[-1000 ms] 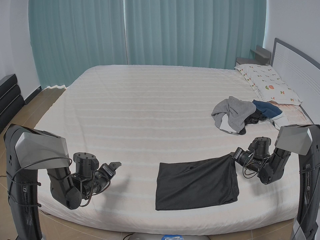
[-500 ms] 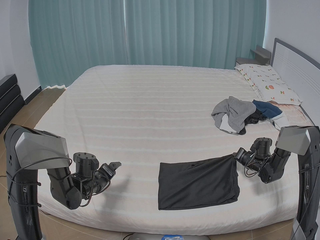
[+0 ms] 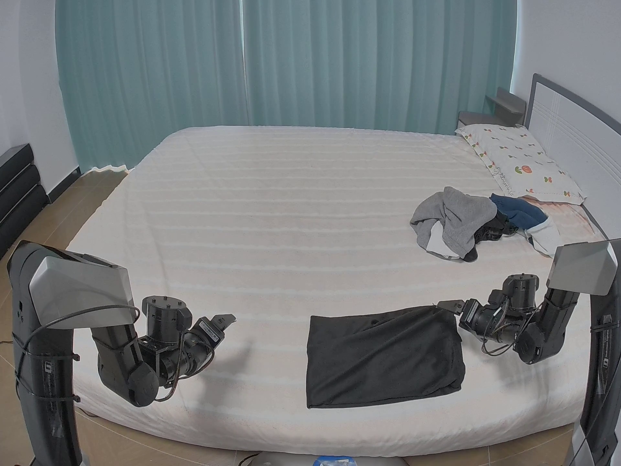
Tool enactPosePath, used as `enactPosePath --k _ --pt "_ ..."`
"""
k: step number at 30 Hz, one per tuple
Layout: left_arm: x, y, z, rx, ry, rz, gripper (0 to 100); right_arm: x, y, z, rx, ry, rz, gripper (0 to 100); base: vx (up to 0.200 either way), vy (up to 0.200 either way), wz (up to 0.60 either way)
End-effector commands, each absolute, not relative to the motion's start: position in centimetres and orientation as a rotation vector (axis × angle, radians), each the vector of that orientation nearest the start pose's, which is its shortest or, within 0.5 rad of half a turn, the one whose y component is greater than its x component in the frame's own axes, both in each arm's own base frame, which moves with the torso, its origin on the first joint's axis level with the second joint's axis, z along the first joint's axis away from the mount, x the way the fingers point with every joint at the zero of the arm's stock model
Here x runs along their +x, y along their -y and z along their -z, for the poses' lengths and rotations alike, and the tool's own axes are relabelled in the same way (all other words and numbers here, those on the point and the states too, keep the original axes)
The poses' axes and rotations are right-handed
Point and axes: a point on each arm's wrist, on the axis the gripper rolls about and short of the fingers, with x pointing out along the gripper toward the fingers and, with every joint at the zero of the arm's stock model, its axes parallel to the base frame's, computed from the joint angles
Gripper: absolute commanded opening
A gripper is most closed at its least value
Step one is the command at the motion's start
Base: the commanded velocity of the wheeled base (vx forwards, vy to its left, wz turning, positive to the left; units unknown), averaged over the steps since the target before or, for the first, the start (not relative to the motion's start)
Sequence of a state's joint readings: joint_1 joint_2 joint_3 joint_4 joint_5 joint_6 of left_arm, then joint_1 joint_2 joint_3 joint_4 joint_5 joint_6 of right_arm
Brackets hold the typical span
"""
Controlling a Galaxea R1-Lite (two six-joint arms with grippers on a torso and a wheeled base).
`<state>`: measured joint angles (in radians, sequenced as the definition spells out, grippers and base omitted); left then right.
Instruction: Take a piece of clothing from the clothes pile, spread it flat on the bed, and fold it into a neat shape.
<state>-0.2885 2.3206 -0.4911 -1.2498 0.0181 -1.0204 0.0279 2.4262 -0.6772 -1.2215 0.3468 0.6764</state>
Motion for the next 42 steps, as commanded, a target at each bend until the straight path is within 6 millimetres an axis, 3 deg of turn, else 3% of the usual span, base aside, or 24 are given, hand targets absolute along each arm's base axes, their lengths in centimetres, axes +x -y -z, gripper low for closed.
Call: enactPosePath --k 1,12,18,35,42 --pt "30.6 9.0 2.5 -0.898 -0.65 -0.054 100 33.8 -1.2 2.4 0.725 -0.653 -0.223 100 -0.2 0.0 0.0" --pt "30.5 9.0 2.5 -0.897 -0.651 -0.055 100 31.5 -1.7 3.7 0.617 -0.743 -0.305 100 -0.2 0.0 0.0" --pt "30.5 9.0 2.5 -0.896 -0.651 -0.055 100 31.0 -2.1 3.7 0.621 -0.76 -0.338 100 0.0 0.0 0.0" --pt "30.5 9.0 2.5 -0.895 -0.652 -0.056 100 31.6 -2.6 3.2 0.62 -0.729 -0.362 100 0.0 0.0 0.0" --pt "30.5 9.1 2.5 -0.894 -0.652 -0.053 100 32.3 -3.2 4.3 0.612 -0.74 -0.366 100 0.0 0.0 0.0"
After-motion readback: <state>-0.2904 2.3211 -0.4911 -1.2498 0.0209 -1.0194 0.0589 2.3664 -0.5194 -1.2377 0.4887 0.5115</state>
